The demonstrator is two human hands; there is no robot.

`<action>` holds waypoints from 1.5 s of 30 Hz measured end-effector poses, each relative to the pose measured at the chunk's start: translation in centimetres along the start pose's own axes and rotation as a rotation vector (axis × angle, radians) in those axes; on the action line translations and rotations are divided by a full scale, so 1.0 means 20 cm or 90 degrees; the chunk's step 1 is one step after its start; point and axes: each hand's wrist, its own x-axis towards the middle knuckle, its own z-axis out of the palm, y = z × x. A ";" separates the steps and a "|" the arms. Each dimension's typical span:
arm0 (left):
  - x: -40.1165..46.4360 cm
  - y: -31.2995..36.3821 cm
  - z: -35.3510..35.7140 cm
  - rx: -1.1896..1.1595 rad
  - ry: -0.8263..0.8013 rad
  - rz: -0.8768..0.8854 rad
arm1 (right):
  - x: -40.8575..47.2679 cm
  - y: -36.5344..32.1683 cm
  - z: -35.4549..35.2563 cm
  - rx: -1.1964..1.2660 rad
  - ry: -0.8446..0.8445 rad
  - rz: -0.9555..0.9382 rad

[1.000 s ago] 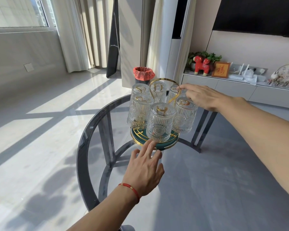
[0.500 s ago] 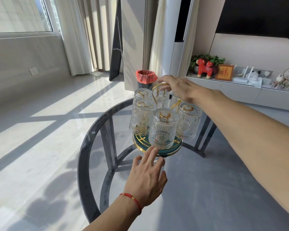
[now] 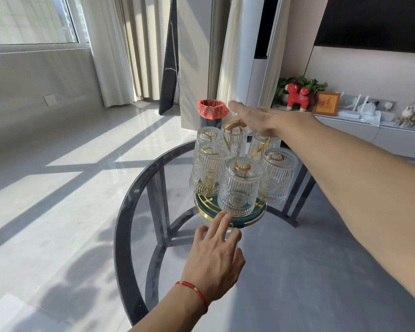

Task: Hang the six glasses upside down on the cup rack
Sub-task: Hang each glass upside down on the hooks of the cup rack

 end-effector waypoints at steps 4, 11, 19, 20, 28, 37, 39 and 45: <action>0.00 0.00 -0.01 0.001 -0.002 0.004 | 0.01 -0.02 0.00 0.038 -0.055 0.000; 0.00 0.00 0.00 -0.005 0.002 0.005 | 0.08 0.00 -0.01 0.016 -0.064 0.002; 0.00 0.00 0.01 0.000 0.011 0.007 | 0.06 0.01 0.00 -0.007 -0.034 0.001; 0.00 0.00 0.01 0.000 0.010 0.007 | 0.05 0.01 0.00 -0.011 -0.032 0.003; -0.01 0.00 0.00 0.002 0.001 0.006 | 0.03 -0.02 -0.01 -0.046 -0.019 -0.005; -0.01 0.00 -0.01 -0.008 -0.013 0.004 | -0.06 -0.06 0.01 -0.057 0.050 -0.226; 0.00 0.00 -0.01 -0.007 -0.019 0.002 | -0.06 -0.07 0.03 -0.092 0.025 -0.235; 0.00 0.00 -0.01 0.001 -0.017 0.004 | -0.05 -0.10 0.05 -0.120 -0.055 -0.188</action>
